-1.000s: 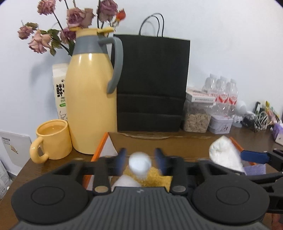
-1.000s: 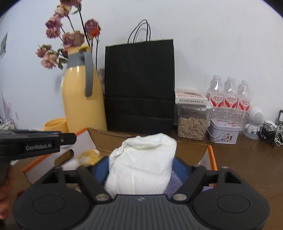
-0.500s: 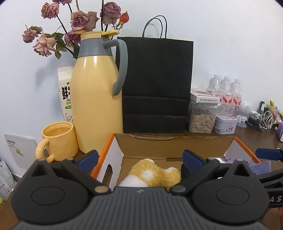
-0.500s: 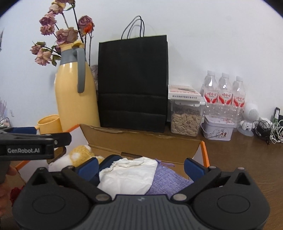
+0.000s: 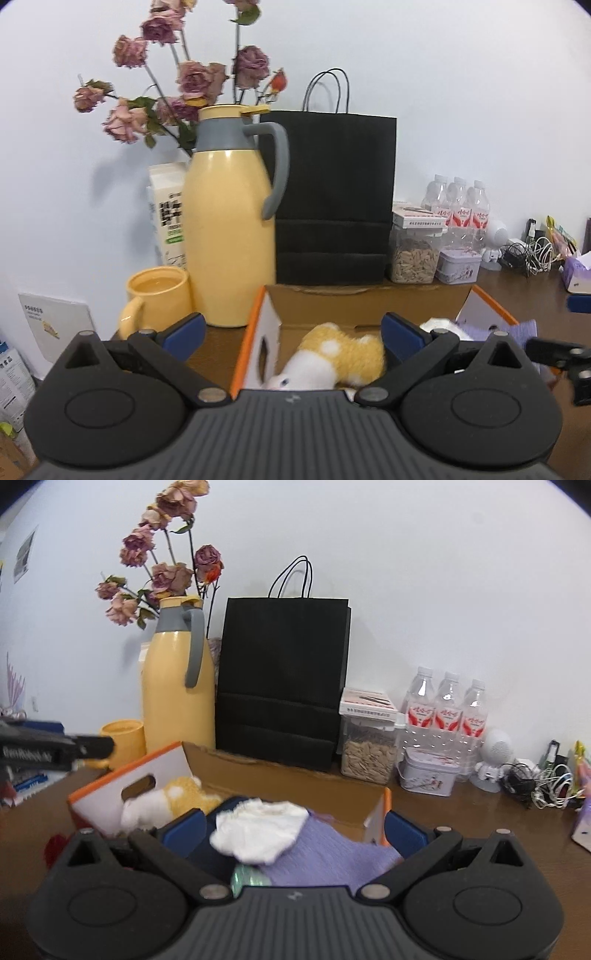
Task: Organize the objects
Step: 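Grasp a white bottle cap with right gripper while left gripper grasps the red rose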
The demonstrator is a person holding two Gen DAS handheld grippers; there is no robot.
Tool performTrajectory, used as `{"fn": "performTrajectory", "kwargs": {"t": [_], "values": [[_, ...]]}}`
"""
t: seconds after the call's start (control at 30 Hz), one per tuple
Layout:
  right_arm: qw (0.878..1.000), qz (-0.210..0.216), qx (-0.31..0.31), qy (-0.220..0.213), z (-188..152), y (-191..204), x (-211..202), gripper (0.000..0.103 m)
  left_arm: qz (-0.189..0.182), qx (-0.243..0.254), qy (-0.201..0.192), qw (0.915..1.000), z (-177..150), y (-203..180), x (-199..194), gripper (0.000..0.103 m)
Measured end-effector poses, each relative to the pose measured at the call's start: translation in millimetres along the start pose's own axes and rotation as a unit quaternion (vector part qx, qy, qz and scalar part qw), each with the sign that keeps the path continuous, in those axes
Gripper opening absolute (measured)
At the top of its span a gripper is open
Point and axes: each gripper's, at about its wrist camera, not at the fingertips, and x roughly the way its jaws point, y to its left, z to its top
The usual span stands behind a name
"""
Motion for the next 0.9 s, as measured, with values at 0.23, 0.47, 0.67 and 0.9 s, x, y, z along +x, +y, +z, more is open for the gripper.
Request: {"fn": "performTrajectory", "kwargs": {"t": [0.23,0.47,0.67,0.9], "values": [[1.0,-0.004,-0.007,0.03,-38,-7,-34,0.103,0.015,0.0,0.02,0.9997,-25,29,-28,0.103],[0.995,0.002,0.011,0.095,-77,-17,-31,0.08,0.023,0.004,0.057,0.9981,-51,46,-41,0.103],[0.99,0.026,0.047,0.132,-94,-24,-12,0.05,0.024,-0.003,0.081,0.9964,-70,51,-42,0.103],[0.989,0.025,0.045,0.142,-96,-16,-2,0.028,0.026,-0.014,0.097,0.9948,-79,53,-36,0.103]]}}
